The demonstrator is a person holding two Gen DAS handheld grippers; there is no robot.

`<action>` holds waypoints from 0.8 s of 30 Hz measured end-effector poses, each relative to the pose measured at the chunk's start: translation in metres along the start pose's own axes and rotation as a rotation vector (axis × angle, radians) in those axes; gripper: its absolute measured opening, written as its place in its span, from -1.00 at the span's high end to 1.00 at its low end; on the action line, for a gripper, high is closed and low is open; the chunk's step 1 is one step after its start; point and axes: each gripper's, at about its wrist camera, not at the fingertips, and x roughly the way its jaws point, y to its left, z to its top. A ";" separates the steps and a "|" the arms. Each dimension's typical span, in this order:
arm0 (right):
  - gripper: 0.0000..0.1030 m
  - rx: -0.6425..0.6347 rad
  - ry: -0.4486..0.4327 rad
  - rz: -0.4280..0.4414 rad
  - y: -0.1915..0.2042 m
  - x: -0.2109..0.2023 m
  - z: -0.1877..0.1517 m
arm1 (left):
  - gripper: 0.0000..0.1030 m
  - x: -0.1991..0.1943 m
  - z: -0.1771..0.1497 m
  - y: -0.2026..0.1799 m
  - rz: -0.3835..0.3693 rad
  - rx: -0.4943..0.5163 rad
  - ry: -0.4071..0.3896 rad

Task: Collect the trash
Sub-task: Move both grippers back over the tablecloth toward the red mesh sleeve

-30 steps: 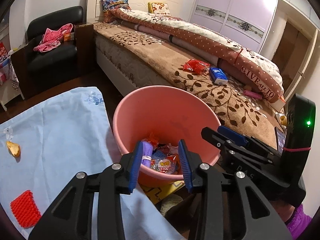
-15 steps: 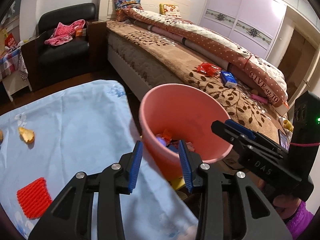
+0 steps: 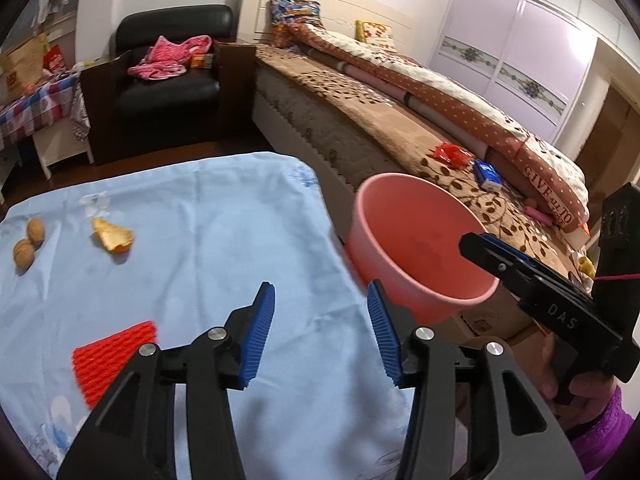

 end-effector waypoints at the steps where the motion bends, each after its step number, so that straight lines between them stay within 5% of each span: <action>1: 0.12 -0.006 0.001 0.006 0.004 0.000 -0.001 | 0.06 -0.002 -0.001 0.003 0.003 -0.004 -0.002; 24: 0.08 -0.083 0.114 0.128 0.075 0.028 -0.024 | 0.05 -0.047 -0.046 0.101 0.139 -0.103 -0.009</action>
